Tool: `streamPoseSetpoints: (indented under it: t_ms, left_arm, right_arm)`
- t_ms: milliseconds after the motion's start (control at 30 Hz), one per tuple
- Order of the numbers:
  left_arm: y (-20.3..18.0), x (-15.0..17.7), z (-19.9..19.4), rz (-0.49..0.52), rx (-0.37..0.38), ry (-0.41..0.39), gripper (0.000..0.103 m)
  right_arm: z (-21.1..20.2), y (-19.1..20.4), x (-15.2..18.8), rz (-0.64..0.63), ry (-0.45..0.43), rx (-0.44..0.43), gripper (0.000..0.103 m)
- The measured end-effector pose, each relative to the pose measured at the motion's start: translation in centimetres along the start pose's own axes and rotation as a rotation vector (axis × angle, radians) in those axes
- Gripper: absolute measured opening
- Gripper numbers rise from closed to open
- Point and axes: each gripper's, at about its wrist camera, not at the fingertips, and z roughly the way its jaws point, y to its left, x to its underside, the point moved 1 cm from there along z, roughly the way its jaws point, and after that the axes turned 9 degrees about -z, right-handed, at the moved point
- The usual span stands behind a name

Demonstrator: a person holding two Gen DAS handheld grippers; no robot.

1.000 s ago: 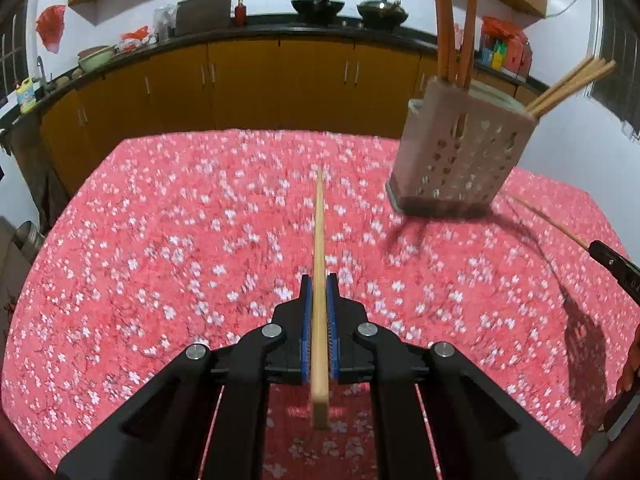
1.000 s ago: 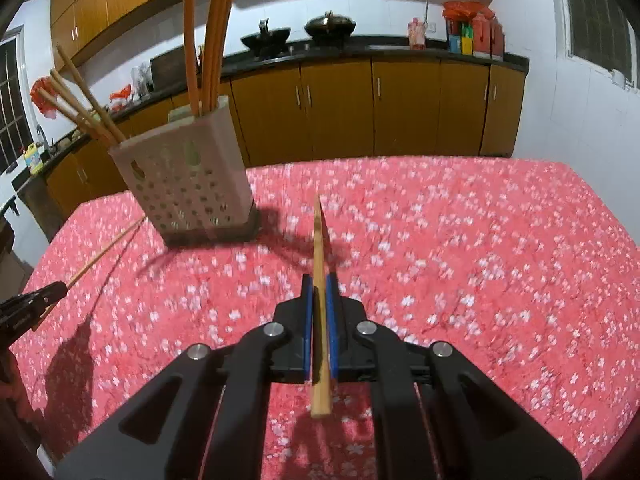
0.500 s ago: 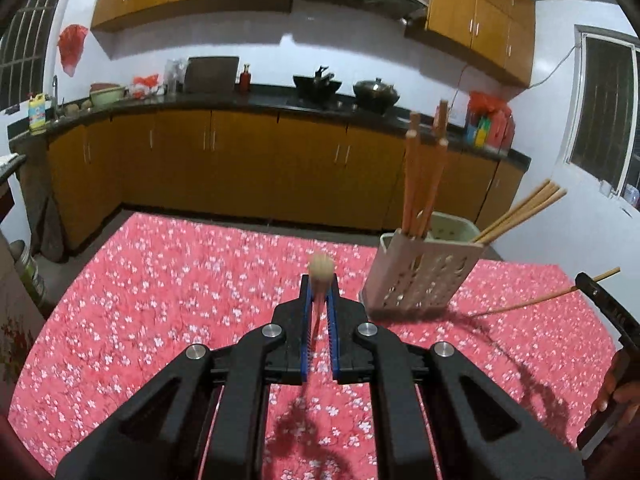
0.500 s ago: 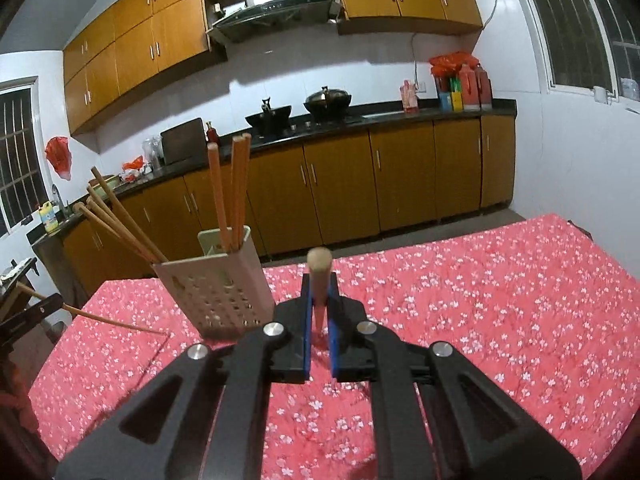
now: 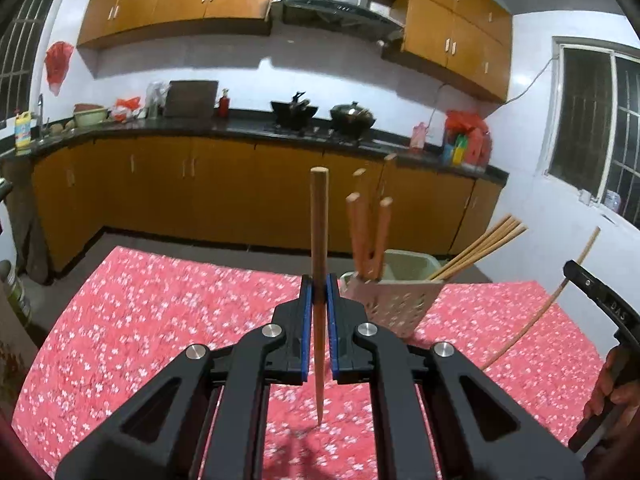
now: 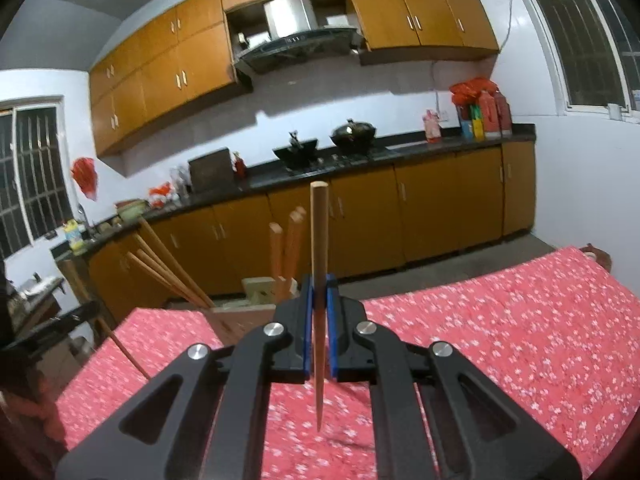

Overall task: Organize utensils
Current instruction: 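Lift the left tool's chopstick over the holder while the right tool lifts its chopstick, then release the left tool's chopstick into the holder while the right tool releases its chopstick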

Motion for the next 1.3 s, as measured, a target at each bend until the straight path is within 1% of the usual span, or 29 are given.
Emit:
streamPoseSetpoints:
  t_ms: [133, 300, 400, 467, 600, 700, 800, 833, 967, 1033, 1067, 1133, 1167, 1200, 1233, 1300]
  left_arm:
    - [-1.4, -1.1, -0.6, 0.008, 0.038, -0.032, 0.008]
    - [-3.3, -3.2, -0.3, 0.004, 0.067, -0.088, 0.008]
    - [-4.7, -4.9, 0.0, 0.006, 0.076, -0.136, 0.008]
    - [-5.8, -6.4, 0.3, 0.005, 0.082, -0.191, 0.008]
    - [-7.1, -8.6, 1.6, -0.002, 0.078, -0.267, 0.008]
    - [-7.5, -9.3, 3.1, -0.012, 0.062, -0.302, 0.008]
    - [-7.6, -9.1, 4.6, -0.024, 0.052, -0.306, 0.008]
    - [-7.5, -8.8, 5.5, -0.027, 0.047, -0.301, 0.008]
    - [-7.0, -7.5, 7.1, -0.040, 0.044, -0.271, 0.008]
    - [-6.7, -6.9, 7.9, -0.049, 0.044, -0.232, 0.008]
    - [-6.5, -6.8, 8.0, -0.053, 0.043, -0.223, 0.008]
    - [-6.0, -6.4, 8.0, -0.073, 0.043, -0.207, 0.009]
    - [-5.8, -6.6, 7.9, -0.081, 0.045, -0.202, 0.009]
    - [-5.6, -6.7, 7.8, -0.088, 0.046, -0.199, 0.014]
    - [-5.3, -6.8, 7.3, -0.100, 0.047, -0.197, 0.025]
    - [-5.0, -7.2, 6.6, -0.112, 0.046, -0.207, 0.041]
  right_arm:
    - [-0.7, 1.0, -2.1, -0.002, -0.060, -0.033, 0.008]
    - [-0.3, 2.3, -4.8, -0.009, -0.133, -0.040, 0.008]
    - [0.2, 3.2, -6.3, -0.016, -0.182, -0.040, 0.008]
    - [0.8, 3.6, -7.4, -0.029, -0.221, -0.032, 0.008]
    - [2.3, 3.7, -8.9, -0.036, -0.256, -0.018, 0.008]
    - [4.3, 3.4, -9.2, -0.025, -0.244, -0.012, 0.008]
    - [6.3, 2.9, -8.8, -0.003, -0.214, -0.013, 0.008]
    - [6.9, 2.6, -8.6, 0.003, -0.202, -0.015, 0.008]
    - [8.6, 2.4, -7.7, 0.014, -0.166, -0.017, 0.008]
    - [9.3, 2.6, -7.3, 0.010, -0.141, -0.033, 0.008]
    - [9.7, 2.7, -7.0, 0.006, -0.117, -0.047, 0.010]
    - [9.5, 2.9, -6.5, 0.011, -0.111, -0.051, 0.027]
    - [9.2, 2.9, -6.4, 0.014, -0.120, -0.050, 0.043]
    - [8.9, 2.9, -6.4, 0.012, -0.126, -0.048, 0.047]
    - [8.7, 2.9, -6.4, 0.011, -0.127, -0.048, 0.047]
    - [7.9, 2.7, -6.5, 0.013, -0.135, -0.047, 0.047]
